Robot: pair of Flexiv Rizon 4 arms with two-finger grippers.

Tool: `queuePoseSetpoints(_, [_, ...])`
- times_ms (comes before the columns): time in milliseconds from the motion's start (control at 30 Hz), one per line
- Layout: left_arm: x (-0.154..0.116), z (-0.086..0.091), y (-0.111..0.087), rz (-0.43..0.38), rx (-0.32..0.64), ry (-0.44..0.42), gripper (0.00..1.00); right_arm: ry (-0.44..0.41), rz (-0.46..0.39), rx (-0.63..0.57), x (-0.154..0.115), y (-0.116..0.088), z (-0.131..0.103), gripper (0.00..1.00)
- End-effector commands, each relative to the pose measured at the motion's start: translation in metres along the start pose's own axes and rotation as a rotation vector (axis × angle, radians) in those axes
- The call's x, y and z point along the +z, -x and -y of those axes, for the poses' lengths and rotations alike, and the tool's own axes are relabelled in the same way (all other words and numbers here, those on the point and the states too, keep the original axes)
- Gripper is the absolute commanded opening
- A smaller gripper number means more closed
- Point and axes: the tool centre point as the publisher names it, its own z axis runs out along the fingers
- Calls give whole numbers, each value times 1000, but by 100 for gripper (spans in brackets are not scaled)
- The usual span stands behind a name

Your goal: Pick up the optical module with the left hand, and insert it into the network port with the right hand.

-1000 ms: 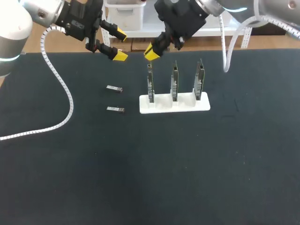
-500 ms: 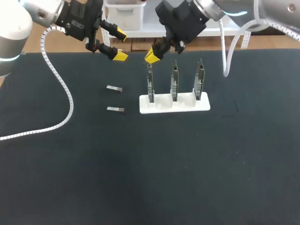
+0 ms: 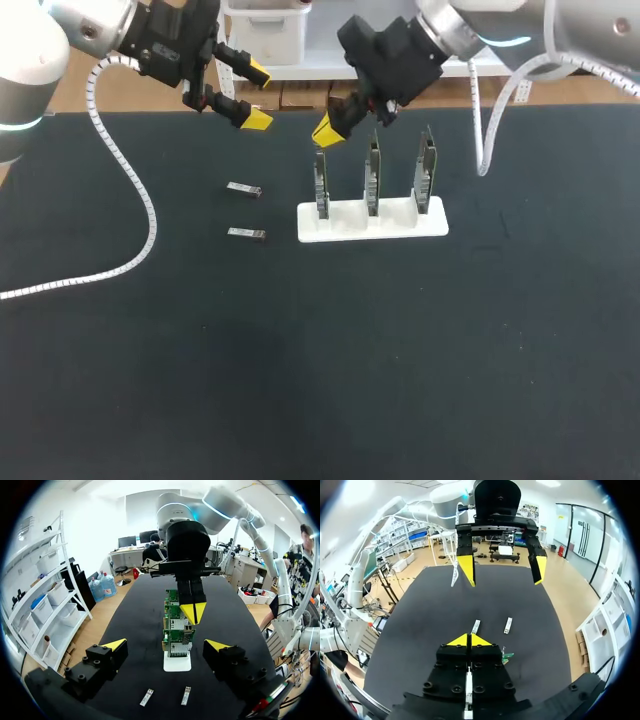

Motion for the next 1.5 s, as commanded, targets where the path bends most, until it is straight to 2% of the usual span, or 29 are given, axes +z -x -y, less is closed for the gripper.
queuePoseSetpoints(33, [0,-1,1,-7,-3,-3,100,-5,-7,-10,-4,5,-1,0])
queuePoseSetpoints(833, [0,-1,1,-7,-3,-3,100,6,16,26,7,-8,-5,0])
queuePoseSetpoints(1033, [0,-1,1,-7,-3,-3,100,-11,31,-10,0,3,-8,0])
queuePoseSetpoints(1167, [0,-1,1,-7,-3,-3,100,-22,12,-35,-7,11,-8,0])
queuePoseSetpoints(1500, [0,-1,1,-7,-3,-3,100,-3,-2,-11,-3,2,-2,0])
